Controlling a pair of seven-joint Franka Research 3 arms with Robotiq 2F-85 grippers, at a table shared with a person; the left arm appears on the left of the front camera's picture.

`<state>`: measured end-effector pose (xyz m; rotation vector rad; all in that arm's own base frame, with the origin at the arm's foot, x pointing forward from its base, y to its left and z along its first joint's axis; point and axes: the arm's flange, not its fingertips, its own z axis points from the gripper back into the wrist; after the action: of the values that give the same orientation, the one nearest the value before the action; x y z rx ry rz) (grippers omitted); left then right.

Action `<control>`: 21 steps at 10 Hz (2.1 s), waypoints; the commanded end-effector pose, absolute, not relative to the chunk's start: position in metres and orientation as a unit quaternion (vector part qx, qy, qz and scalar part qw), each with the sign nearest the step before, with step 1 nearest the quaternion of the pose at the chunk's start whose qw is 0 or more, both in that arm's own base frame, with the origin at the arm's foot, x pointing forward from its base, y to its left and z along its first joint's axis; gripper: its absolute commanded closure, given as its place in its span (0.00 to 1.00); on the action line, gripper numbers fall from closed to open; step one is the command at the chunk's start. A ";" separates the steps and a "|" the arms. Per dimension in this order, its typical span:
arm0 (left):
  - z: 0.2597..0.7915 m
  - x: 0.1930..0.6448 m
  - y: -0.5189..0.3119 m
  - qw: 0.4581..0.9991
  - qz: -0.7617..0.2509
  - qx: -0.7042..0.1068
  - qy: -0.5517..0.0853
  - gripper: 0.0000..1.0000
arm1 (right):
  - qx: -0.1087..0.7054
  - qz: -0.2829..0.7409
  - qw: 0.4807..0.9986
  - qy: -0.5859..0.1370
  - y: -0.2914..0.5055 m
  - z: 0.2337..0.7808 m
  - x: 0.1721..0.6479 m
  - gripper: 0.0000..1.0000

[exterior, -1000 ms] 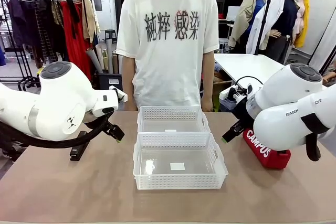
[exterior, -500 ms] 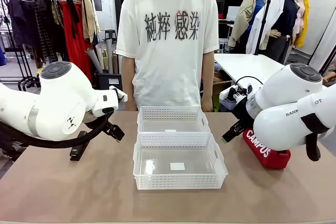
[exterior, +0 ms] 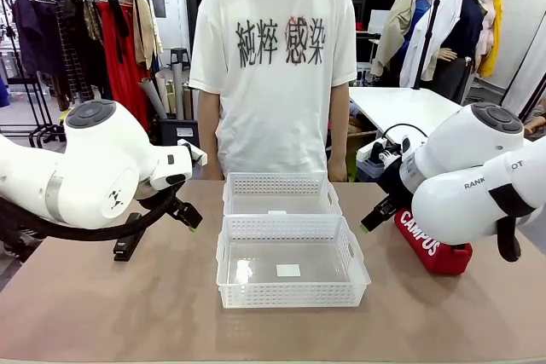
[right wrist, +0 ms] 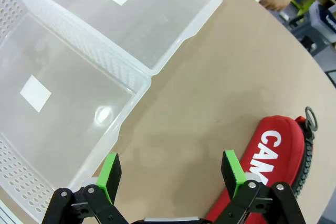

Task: Distribute items into two baskets.
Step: Pick up the Pencil pouch that the person points to.

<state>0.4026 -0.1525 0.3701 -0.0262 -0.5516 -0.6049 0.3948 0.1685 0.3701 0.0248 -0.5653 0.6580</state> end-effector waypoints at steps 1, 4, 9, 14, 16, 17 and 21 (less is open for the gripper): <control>0.370 0.403 -0.152 0.917 -0.294 -0.013 -0.268 0.00 | 0.012 0.318 0.907 -0.274 0.168 0.370 0.395 0.00; 0.370 0.403 -0.152 0.917 -0.294 -0.013 -0.268 0.00 | 0.012 0.318 0.907 -0.274 0.168 0.370 0.395 0.00; 0.370 0.403 -0.152 0.917 -0.294 -0.013 -0.268 0.00 | 0.012 0.319 0.907 -0.274 0.168 0.370 0.395 0.00; 0.373 0.374 -0.160 0.904 -0.315 -0.059 -0.284 0.00 | 0.057 0.321 0.930 -0.172 0.188 0.408 0.409 0.00; 0.380 0.358 -0.150 0.880 -0.332 -0.109 -0.323 0.00 | 0.081 0.306 0.940 -0.125 0.195 0.425 0.418 0.00; 0.385 0.348 -0.145 0.861 -0.361 -0.128 -0.334 0.00 | 0.101 0.293 0.944 -0.108 0.197 0.431 0.423 0.00; 0.412 0.382 -0.190 0.875 -0.341 -0.110 -0.326 0.00 | 0.097 0.278 0.949 -0.113 0.199 0.435 0.422 0.00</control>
<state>0.3825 -0.1795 0.4171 -0.2529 -0.6833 -0.7320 0.4249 0.1972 0.4354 0.1912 -0.2522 0.5606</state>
